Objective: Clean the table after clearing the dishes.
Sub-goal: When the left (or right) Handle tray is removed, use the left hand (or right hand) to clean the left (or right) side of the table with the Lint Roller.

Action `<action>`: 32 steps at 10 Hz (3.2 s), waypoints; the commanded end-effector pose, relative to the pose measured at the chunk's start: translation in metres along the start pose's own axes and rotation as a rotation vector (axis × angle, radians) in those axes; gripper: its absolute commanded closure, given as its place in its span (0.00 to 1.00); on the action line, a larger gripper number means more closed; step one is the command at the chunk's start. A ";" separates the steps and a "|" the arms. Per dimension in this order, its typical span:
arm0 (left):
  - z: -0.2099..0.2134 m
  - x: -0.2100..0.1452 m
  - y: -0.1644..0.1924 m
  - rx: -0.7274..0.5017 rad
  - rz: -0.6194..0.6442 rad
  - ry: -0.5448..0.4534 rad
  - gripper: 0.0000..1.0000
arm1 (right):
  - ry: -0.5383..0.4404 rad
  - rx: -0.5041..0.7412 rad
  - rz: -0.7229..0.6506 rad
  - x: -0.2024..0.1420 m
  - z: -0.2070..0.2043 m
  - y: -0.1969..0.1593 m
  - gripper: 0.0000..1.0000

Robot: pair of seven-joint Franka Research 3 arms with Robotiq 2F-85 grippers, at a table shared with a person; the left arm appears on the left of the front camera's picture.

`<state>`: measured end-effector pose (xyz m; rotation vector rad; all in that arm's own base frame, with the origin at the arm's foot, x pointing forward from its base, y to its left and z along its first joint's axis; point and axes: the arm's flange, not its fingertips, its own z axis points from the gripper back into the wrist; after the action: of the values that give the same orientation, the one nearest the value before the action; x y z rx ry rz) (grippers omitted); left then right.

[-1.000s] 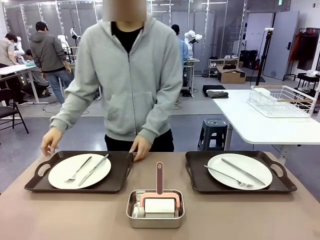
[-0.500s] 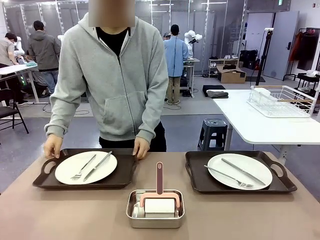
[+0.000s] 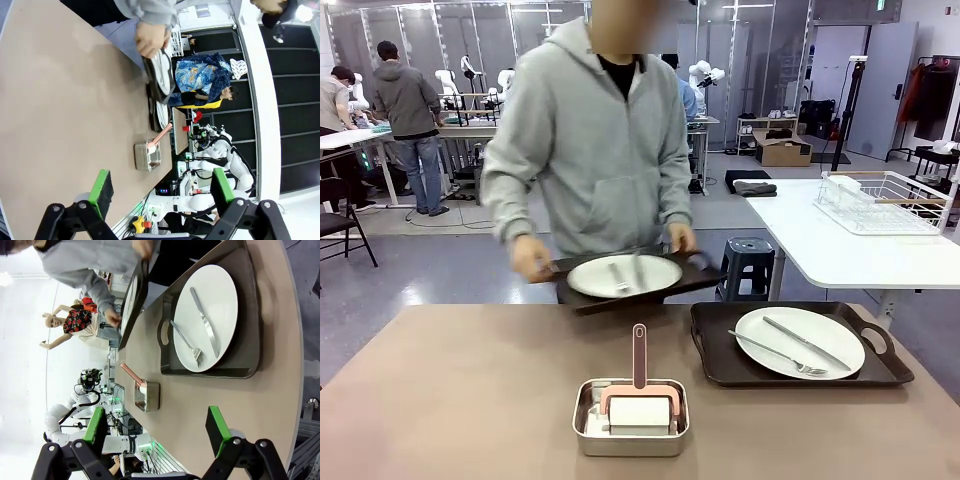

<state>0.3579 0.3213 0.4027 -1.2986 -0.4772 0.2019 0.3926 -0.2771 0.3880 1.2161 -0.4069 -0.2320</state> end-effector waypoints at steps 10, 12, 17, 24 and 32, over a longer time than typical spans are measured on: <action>-0.011 0.010 -0.024 0.011 -0.146 0.103 0.00 | 0.002 -0.003 0.004 0.002 0.000 0.003 0.00; -0.049 0.034 -0.082 0.078 -0.325 0.273 0.00 | 0.002 -0.003 0.004 0.002 0.000 0.003 0.00; -0.268 0.024 -0.241 0.316 -0.978 0.849 0.00 | 0.002 -0.003 0.004 0.002 0.000 0.003 0.00; -0.451 -0.096 -0.249 0.354 -1.306 1.266 0.00 | 0.002 -0.003 0.004 0.002 0.000 0.003 0.00; -0.488 -0.097 -0.240 0.327 -1.333 1.287 0.00 | 0.002 -0.003 0.004 0.002 0.000 0.003 0.00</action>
<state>0.4495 -0.1949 0.5267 -0.3787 -0.0509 -1.4714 0.3947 -0.2778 0.3884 1.2133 -0.4059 -0.2292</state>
